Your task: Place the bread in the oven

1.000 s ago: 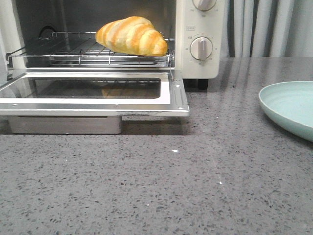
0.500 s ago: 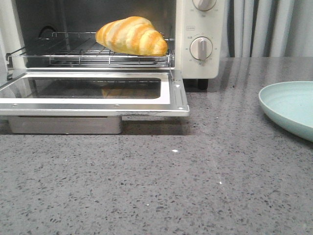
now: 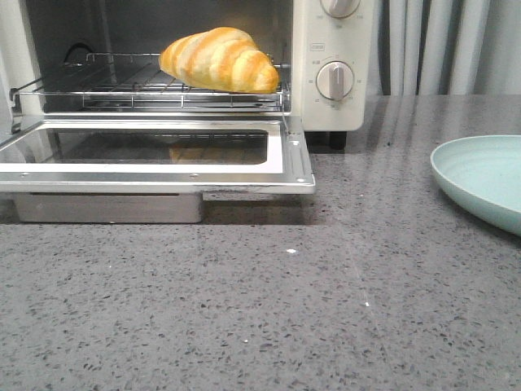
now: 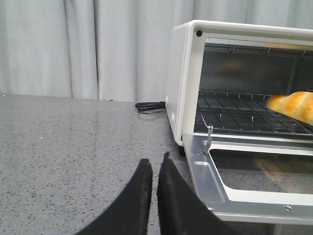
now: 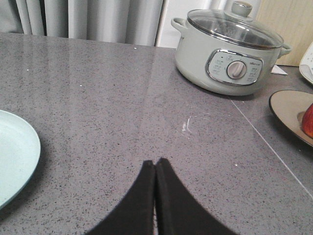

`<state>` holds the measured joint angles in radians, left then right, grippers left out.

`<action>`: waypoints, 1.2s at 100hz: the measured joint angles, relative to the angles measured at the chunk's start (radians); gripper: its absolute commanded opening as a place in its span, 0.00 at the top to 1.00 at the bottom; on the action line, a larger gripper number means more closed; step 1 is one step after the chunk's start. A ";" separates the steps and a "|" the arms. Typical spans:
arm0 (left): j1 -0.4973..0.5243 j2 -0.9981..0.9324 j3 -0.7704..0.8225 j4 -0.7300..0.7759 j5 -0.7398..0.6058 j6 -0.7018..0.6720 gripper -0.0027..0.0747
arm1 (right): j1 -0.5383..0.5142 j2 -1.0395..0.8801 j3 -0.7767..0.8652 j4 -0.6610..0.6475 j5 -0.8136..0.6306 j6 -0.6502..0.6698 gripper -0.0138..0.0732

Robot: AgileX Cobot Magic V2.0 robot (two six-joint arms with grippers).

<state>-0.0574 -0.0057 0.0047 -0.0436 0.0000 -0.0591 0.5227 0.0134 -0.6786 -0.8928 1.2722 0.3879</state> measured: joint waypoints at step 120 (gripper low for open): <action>0.000 0.000 0.000 0.000 0.000 0.000 0.99 | -0.110 0.000 0.670 0.718 -1.272 -0.043 0.92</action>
<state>-0.0574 -0.0057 0.0047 -0.0436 0.0000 -0.0591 0.4131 0.0134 -0.0085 -0.1751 0.0000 0.3452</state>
